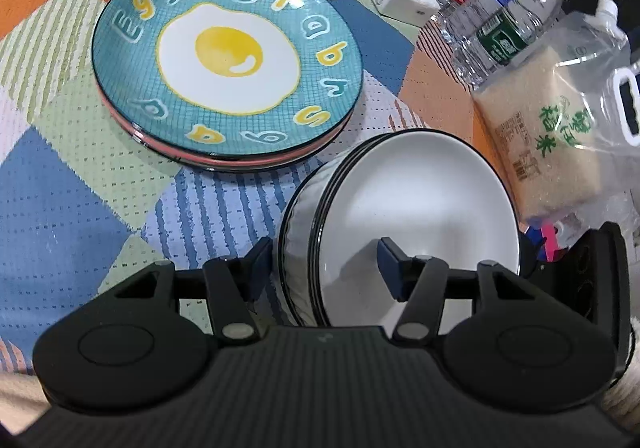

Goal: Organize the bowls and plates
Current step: 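Carry the bowl stack over the egg plate stack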

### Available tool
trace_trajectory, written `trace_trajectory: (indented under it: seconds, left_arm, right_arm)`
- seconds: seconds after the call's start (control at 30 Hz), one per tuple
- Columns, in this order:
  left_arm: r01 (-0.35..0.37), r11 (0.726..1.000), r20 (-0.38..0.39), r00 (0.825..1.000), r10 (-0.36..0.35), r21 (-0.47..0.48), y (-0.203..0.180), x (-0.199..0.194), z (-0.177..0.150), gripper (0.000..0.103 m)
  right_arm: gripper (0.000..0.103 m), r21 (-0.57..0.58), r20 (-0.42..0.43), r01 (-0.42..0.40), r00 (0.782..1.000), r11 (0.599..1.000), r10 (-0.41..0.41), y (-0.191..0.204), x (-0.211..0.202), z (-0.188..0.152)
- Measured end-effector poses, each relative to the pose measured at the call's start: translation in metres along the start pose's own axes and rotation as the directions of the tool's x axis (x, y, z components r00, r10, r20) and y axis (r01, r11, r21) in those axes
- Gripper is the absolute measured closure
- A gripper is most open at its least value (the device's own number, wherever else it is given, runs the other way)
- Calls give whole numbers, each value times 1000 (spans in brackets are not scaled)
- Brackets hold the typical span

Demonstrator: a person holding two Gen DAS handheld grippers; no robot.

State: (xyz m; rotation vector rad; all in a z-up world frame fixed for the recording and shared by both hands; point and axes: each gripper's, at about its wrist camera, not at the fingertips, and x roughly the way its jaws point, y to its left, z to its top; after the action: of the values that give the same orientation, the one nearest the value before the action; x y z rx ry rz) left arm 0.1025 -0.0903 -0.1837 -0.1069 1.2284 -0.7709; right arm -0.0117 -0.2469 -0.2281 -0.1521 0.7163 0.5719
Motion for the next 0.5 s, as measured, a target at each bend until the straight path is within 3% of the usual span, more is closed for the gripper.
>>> trace_trajectory:
  seconds: [0.5]
  left_arm:
    - [25,1000,26,999,-25,-11,-2,-37,16,48]
  right_arm:
    - [7,3,60,29,998,1000,-29,6,-18,20]
